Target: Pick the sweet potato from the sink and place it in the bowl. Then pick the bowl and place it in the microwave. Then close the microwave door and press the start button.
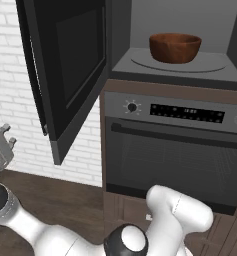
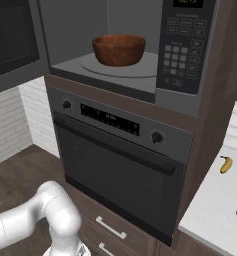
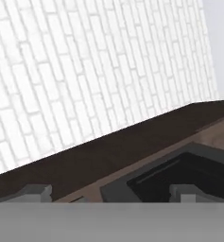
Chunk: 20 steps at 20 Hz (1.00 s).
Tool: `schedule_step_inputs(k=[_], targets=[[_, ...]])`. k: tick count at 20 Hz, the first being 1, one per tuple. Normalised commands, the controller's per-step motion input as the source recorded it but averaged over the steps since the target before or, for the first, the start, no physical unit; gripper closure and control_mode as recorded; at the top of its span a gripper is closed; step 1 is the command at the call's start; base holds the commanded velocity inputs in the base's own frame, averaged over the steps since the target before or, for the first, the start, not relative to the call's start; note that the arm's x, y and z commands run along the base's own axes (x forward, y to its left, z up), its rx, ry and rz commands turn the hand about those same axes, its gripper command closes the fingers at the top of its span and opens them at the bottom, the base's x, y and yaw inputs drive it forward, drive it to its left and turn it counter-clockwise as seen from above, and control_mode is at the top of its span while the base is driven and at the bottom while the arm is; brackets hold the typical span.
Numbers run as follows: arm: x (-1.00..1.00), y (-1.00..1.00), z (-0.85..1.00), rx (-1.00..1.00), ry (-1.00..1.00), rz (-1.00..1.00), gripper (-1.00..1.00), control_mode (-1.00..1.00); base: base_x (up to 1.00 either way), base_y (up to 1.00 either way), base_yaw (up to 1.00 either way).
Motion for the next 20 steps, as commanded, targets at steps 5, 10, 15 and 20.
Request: schedule_step_inputs(k=[5,10,15,20], targets=[[-0.08,-0.51,0.43,0.13,-0.18,0.00,-1.00,-1.00,0.00,0.00,0.00],[-0.32,-0.53,0.53,0.24,-0.13,0.00,-1.00,-1.00,0.00,0.00,0.00],[-0.32,-0.73,0.44,0.25,-0.11,0.00,-1.00,-1.00,0.00,0.00,0.00],[-0.33,-0.96,0.32,0.25,-0.07,0.00,-1.00,-1.00,0.00,0.00,0.00]])
